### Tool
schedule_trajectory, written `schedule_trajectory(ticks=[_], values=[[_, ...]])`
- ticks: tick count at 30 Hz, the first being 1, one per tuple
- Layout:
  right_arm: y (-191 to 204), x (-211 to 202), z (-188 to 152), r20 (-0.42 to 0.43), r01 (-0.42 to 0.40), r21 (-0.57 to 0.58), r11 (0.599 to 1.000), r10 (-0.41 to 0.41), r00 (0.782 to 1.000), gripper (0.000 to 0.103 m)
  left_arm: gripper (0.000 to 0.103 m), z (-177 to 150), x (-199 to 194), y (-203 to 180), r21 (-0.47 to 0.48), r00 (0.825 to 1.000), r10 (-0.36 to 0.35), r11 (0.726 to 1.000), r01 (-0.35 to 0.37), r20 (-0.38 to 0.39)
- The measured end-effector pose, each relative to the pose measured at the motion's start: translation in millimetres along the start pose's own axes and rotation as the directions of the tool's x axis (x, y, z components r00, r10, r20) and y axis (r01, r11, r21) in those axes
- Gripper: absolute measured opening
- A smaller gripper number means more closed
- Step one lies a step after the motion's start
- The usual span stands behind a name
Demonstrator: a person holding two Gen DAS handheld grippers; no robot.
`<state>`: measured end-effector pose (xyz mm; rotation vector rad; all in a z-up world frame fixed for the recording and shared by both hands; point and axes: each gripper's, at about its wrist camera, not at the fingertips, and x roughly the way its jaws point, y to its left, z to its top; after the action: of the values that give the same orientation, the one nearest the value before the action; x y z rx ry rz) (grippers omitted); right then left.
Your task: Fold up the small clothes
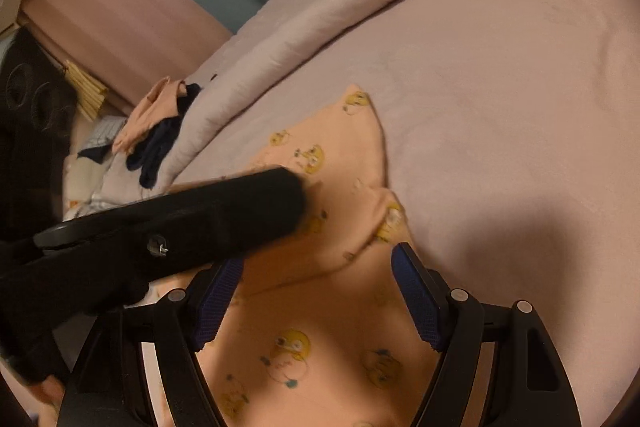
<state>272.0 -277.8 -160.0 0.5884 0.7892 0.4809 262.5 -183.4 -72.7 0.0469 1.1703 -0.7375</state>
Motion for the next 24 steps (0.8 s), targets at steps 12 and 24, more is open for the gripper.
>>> schedule_trajectory(ticks=[12,24], values=[[31.8,4.8,4.9,0.001,-0.025,-0.149,0.989,0.025,1.0,0.077,0.102,-60.5,-5.1,119.6,-0.561,0.926,-0.324,0.737,0.377,0.196],[116.2,74.0,-21.3,-0.128,0.042,-0.646,0.762,-0.162,0.978,0.063,0.102,-138.9,-100.5,188.9,-0.616,0.924,-0.103,0.717,0.325,0.368]])
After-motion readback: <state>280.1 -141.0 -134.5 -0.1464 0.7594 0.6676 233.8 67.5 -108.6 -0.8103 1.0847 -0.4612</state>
